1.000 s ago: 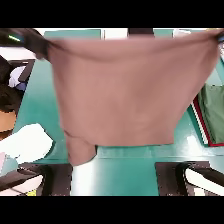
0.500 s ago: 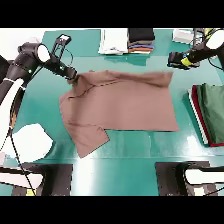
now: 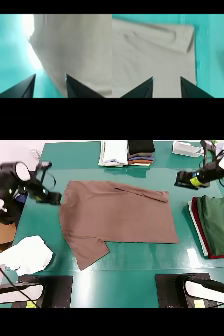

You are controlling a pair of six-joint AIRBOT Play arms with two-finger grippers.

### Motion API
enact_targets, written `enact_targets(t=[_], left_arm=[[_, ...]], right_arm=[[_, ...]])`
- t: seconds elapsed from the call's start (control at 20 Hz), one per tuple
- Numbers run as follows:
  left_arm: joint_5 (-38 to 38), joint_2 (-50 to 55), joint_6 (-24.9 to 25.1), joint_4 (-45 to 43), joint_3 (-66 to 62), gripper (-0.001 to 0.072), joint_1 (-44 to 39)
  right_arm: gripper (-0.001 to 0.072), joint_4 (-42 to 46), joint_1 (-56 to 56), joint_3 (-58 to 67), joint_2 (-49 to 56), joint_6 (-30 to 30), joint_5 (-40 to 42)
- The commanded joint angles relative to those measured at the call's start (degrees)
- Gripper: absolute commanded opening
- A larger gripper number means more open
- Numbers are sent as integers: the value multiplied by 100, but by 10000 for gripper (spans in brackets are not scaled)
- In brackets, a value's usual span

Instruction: Fold the shirts.

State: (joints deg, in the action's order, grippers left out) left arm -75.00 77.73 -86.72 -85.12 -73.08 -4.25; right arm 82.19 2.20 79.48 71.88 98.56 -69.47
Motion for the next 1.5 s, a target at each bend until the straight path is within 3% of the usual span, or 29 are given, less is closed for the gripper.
enact_targets(t=[0.0, 0.05, 0.1, 0.5, 0.55, 0.6, 0.65, 0.7, 0.8, 1.05, 1.15, 1.3, 1.45], left_arm=[[-52, -199, -138, 529, 1320, 516, 52], [76, -199, -146, 765, 1602, 630, 52], [186, -199, -160, 916, 1812, 627, 52], [531, -199, -286, 1078, 2398, 597, 52], [544, -199, -284, 1078, 2398, 509, 52], [540, -201, -232, 1078, 2398, 268, 52], [538, -201, -168, 1086, 2398, 193, 52], [551, -234, -125, 1084, 2400, 180, 52], [695, -459, 4, 1062, 2391, 32, 52], [868, -1381, 26, 1027, 2345, 32, 52], [809, -1517, 24, 1032, 2347, 32, 52], [815, -1526, 20, 1043, 2347, 32, 52], [802, -1526, 20, 1058, 2347, 32, 52]], right_arm=[[392, -20, 44, -903, -509, -7, 81], [411, -22, 44, -1062, -573, -7, 83], [474, -22, 44, -1217, -636, -7, 111], [475, -323, 35, -1458, -758, -7, 319], [475, -319, 0, -1458, -756, -4, 328], [474, -315, -35, -1458, -758, -7, 299], [475, -313, -33, -1458, -758, -7, 232], [475, -297, -15, -1460, -758, -13, 107], [475, -293, 125, -1464, -752, -94, -205], [479, -256, 1025, -2371, -909, -382, -787], [591, -313, 1473, -3086, -973, -382, -765], [591, -374, 1740, -3910, -973, -387, -551], [571, -1099, 1735, -4343, -973, -527, -42]])
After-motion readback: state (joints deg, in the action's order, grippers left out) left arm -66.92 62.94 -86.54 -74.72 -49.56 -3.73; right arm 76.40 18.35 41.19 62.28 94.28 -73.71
